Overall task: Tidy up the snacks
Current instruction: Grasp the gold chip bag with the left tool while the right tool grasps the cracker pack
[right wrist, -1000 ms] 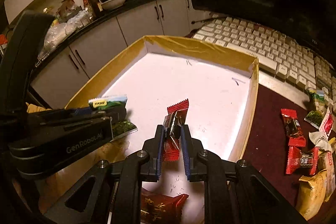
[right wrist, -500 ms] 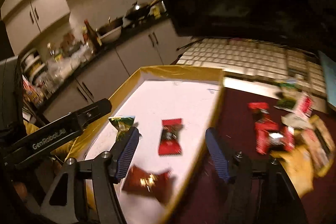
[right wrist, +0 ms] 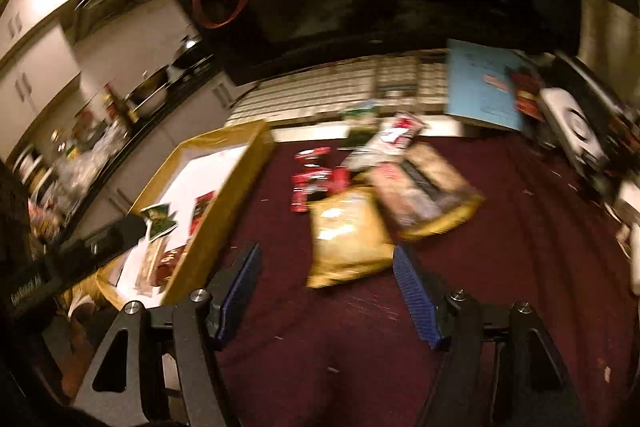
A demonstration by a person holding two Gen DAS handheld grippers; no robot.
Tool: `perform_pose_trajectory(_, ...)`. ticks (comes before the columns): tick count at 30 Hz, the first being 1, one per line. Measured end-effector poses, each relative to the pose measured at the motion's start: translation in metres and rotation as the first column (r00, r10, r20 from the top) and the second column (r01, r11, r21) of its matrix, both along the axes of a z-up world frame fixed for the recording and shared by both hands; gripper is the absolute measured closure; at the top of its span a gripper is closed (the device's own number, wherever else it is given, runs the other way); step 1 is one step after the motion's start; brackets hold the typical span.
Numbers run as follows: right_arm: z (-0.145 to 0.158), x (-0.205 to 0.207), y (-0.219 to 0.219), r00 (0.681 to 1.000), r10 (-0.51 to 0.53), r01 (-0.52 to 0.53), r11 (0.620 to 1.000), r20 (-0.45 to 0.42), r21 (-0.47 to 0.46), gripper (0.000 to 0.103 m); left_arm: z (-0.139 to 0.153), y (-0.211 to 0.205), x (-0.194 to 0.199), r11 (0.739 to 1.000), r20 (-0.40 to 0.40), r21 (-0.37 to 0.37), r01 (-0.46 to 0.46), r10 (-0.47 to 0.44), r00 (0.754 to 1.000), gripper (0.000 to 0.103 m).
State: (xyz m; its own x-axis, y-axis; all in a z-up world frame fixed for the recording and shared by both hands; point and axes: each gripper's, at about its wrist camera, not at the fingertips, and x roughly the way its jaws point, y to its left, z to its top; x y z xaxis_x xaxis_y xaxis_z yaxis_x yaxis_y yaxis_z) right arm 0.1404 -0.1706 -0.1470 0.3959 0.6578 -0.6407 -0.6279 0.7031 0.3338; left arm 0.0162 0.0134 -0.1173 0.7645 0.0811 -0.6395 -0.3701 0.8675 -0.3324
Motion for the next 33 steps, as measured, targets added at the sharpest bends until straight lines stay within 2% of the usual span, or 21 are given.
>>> perform_pose_trajectory(2, -0.003, 0.008, -0.017, 0.998, -0.053, 0.053, 0.999, -0.016, -0.008, 0.033, -0.002, -0.010, 0.003, 1.000, -0.009, 0.008, 0.021, -0.021, 1.000, 0.025)
perform_pose_trajectory(7, -0.011, 0.018, -0.035, 0.995, -0.091, 0.090, 0.996, -0.045, -0.017, 0.033, -0.011, -0.030, 0.009, 0.997, -0.037, 0.002, 0.073, -0.073, 0.997, 0.025)
perform_pose_trajectory(11, -0.008, 0.022, -0.033, 0.997, -0.068, 0.067, 0.998, -0.034, -0.021, 0.034, -0.016, -0.040, 0.014, 0.995, -0.056, 0.010, 0.103, -0.102, 0.993, 0.025)
perform_pose_trajectory(14, -0.001, 0.035, -0.021, 0.999, -0.047, 0.047, 0.999, 0.005, -0.020, 0.034, -0.020, -0.041, 0.018, 0.994, -0.069, 0.002, 0.105, -0.105, 0.992, 0.025)
perform_pose_trajectory(17, -0.004, 0.063, 0.002, 1.000, -0.022, 0.024, 0.994, 0.021, -0.103, 0.034, -0.020, -0.037, 0.015, 0.995, -0.062, -0.009, 0.100, -0.100, 0.993, 0.025)
perform_pose_trajectory(20, -0.015, 0.094, 0.033, 0.999, 0.047, -0.050, 0.980, -0.020, -0.193, 0.034, -0.024, -0.031, 0.013, 0.996, -0.069, -0.018, 0.087, -0.088, 0.994, 0.025)
perform_pose_trajectory(22, -0.026, 0.108, 0.048, 0.999, 0.037, -0.041, 0.965, -0.018, -0.259, 0.033, -0.027, -0.028, 0.012, 0.996, -0.072, -0.031, 0.083, -0.085, 0.994, 0.025)
perform_pose_trajectory(24, -0.034, 0.110, 0.058, 0.998, 0.026, -0.006, 0.941, 0.054, -0.338, 0.033, -0.028, -0.024, 0.013, 0.996, -0.063, -0.047, 0.079, -0.082, 0.995, 0.025)
perform_pose_trajectory(26, -0.036, 0.109, 0.058, 0.998, 0.054, -0.043, 0.945, 0.024, -0.324, 0.030, -0.029, -0.022, 0.013, 0.996, -0.060, -0.057, 0.073, -0.077, 0.995, 0.025)
perform_pose_trajectory(28, -0.039, 0.100, 0.057, 0.995, 0.095, -0.075, 0.936, 0.041, -0.344, 0.032, -0.031, -0.021, 0.015, 0.995, -0.069, -0.061, 0.076, -0.080, 0.994, 0.025)
perform_pose_trajectory(33, -0.045, 0.073, 0.044, 0.993, 0.097, -0.071, 0.938, 0.062, -0.340, 0.033, -0.032, -0.024, 0.024, 0.994, -0.075, -0.065, 0.086, -0.091, 0.993, 0.025)
